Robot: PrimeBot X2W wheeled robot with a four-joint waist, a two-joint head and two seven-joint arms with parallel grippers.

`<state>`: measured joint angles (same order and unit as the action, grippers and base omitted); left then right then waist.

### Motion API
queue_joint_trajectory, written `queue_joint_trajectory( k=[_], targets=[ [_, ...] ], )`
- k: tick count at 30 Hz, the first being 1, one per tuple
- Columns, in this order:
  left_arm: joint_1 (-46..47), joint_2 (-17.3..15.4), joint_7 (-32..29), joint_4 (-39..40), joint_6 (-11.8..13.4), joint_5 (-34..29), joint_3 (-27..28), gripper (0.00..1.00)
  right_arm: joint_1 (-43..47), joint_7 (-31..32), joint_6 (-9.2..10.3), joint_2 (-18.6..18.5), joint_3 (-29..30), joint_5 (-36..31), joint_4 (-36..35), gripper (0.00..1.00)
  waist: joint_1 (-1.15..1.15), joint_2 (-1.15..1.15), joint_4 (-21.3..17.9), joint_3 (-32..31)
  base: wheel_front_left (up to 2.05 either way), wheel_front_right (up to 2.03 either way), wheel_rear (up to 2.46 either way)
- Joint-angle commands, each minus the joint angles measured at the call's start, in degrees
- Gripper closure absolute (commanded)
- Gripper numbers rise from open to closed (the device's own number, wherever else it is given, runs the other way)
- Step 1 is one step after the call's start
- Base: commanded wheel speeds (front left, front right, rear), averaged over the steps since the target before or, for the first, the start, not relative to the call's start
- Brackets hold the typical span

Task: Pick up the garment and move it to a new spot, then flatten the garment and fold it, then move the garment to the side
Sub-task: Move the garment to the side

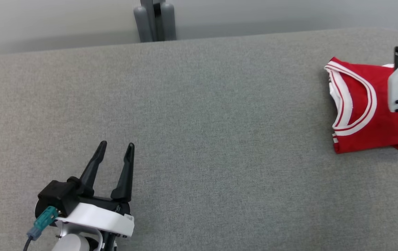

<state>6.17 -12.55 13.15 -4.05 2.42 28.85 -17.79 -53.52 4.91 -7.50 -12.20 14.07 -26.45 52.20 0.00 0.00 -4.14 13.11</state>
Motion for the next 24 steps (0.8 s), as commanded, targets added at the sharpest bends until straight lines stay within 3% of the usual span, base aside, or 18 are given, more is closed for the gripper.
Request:
queue_joint_trajectory(
  k=[1, 15, 24],
  targets=[
    [1.07, -0.29, 0.09, 0.25, 0.32, 0.81, 0.75, 0.00, -0.30, -2.71, 0.02, 0.84, -0.60, 1.49, 0.42, 0.00, 0.00, 0.00, -0.41, -2.08, 0.00, 0.00, 0.00],
    [-1.14, -0.11, 0.96, -0.21, 3.27, 2.42, 4.77, 0.00, 7.22, -15.77, 0.02, 7.19, -6.02, 12.22, -1.60, 0.00, 0.00, 0.00, 0.07, -10.06, 0.00, 0.00, 0.00],
    [-4.65, -0.91, 1.56, 0.34, 5.78, 0.82, 6.42, 0.00, 19.84, -17.89, 0.02, 9.14, -10.45, 20.92, -13.40, 0.00, 0.00, 0.00, 1.01, -11.47, 0.00, 0.00, 0.00]
  ],
)
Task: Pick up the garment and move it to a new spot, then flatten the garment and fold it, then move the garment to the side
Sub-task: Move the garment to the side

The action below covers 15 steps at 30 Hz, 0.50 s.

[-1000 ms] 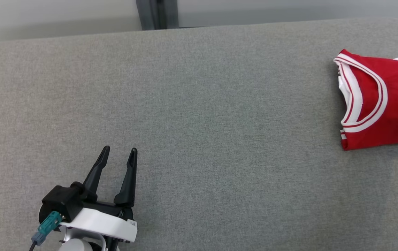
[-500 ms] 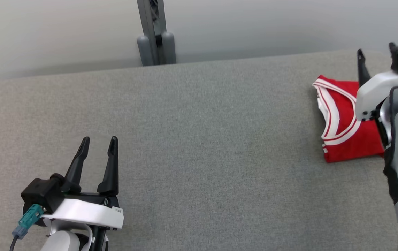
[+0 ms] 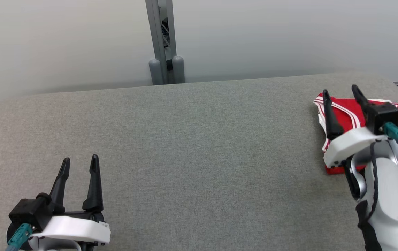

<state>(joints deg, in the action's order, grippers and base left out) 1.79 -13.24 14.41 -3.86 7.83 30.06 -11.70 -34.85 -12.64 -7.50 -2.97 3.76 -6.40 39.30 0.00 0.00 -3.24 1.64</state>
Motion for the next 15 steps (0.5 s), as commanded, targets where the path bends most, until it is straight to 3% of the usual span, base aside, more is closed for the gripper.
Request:
queue_joint_trajectory(
  k=[1, 15],
  targets=[
    [-0.58, -0.29, 0.37, 0.17, 0.41, -0.50, 0.45, 0.00, 2.85, -0.29, 0.02, -0.05, -0.93, 2.63, -2.39, 0.00, 0.00, 0.00, 0.28, 0.01, 0.00, 0.00, 0.00],
    [-4.99, -1.63, 0.57, -0.56, 1.92, -1.88, 1.16, 0.00, 23.79, 5.64, 0.02, -0.13, -4.38, 13.54, -27.41, 0.00, 0.00, 0.00, 0.96, 0.34, 0.00, 0.00, 0.00]
  ],
)
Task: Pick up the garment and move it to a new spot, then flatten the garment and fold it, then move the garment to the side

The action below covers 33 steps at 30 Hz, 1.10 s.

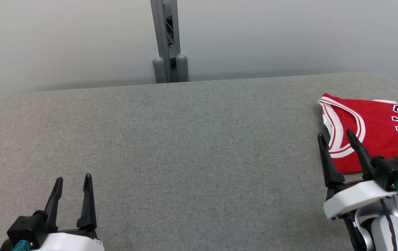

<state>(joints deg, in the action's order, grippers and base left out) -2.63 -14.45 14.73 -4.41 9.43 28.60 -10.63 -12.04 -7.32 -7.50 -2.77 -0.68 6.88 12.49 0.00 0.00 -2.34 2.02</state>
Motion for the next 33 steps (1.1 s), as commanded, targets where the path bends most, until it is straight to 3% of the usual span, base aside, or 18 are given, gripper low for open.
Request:
queue_joint_trajectory(
  k=[1, 10, 33],
  targets=[
    [-0.71, -0.53, 0.20, -0.05, 0.36, -0.40, 0.06, 0.00, 1.93, 0.67, 0.02, -0.32, 0.21, 0.62, -1.70, 0.00, 0.00, 0.00, 0.13, -0.05, 0.00, 0.00, 0.00],
    [-2.42, -0.60, -0.19, -0.05, 1.09, -0.49, -0.51, 0.00, 7.57, 1.66, 0.01, -0.31, 0.51, 2.92, -6.98, 0.00, 0.00, 0.00, 0.45, -0.35, 0.00, 0.00, 0.00],
    [-4.04, -0.68, -0.96, 0.88, 2.15, 0.09, -1.74, 0.00, 10.10, 2.70, 0.01, -0.31, -0.25, 3.49, -8.15, 0.00, 0.00, 0.00, 0.88, -2.10, 0.00, 0.00, 0.00]
  ],
)
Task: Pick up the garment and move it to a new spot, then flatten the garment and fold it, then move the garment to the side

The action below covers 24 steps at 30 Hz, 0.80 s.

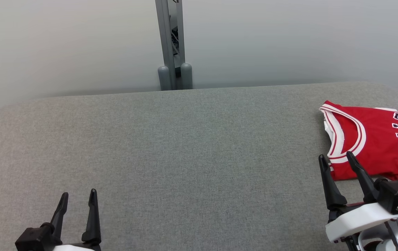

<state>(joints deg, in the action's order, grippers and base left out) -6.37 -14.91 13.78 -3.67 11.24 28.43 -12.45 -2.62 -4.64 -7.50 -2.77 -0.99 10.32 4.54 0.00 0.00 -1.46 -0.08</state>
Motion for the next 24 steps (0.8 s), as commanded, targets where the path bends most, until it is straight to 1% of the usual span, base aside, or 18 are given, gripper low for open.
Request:
queue_joint_trajectory(
  k=[1, 8, 9, 12, 20, 21, 24],
  targets=[
    [-0.31, -0.22, -0.01, 0.18, 0.39, 0.29, 0.06, 0.00, 0.69, 0.04, 0.02, -0.31, 0.04, 0.07, -0.27, 0.00, 0.00, 0.00, 0.02, -0.01, 0.00, 0.00, 0.00],
    [-0.19, -0.62, 0.33, 0.89, 0.63, -0.37, 0.04, 0.00, 0.61, 0.25, 0.02, -0.31, -0.16, 0.30, -0.50, 0.00, 0.00, 0.00, 0.13, 0.12, 0.00, 0.00, 0.00],
    [-0.13, -0.30, 0.15, 0.76, 0.32, -0.17, -0.07, 1.00, 0.10, 0.07, 0.00, 0.00, -0.17, 0.06, -0.18, 1.00, 0.00, 0.00, 0.13, 0.12, 0.00, 0.00, 0.00],
    [-0.76, 0.62, 0.09, -0.88, 0.36, -0.10, -0.63, 1.00, 1.24, 0.09, 0.00, 0.52, -0.27, 0.00, 1.47, 1.00, 0.00, 0.00, 0.14, 0.12, 0.00, 0.00, 0.00],
    [-0.06, 1.69, -1.49, -0.88, -1.57, 7.22, 0.91, 1.00, 1.22, 1.30, 0.00, 0.06, 0.42, 9.50, 1.78, 1.00, 0.00, 0.00, 0.22, 0.12, 0.00, 0.00, 0.00],
    [-0.06, 1.69, -1.49, -0.88, -1.57, 7.22, 0.91, 1.00, 1.22, 1.30, 0.00, 0.06, 0.42, 9.50, 1.78, 1.00, 0.00, 0.00, 0.22, 0.12, 0.00, 0.00, 0.00],
    [0.28, 2.06, -2.07, -1.02, -2.31, 9.79, 1.47, 1.00, 1.16, 1.76, 0.00, -0.11, 0.69, 12.84, 1.94, 1.00, 0.00, 0.00, 0.25, 0.12, 0.00, 0.00, 0.00]
  ],
)
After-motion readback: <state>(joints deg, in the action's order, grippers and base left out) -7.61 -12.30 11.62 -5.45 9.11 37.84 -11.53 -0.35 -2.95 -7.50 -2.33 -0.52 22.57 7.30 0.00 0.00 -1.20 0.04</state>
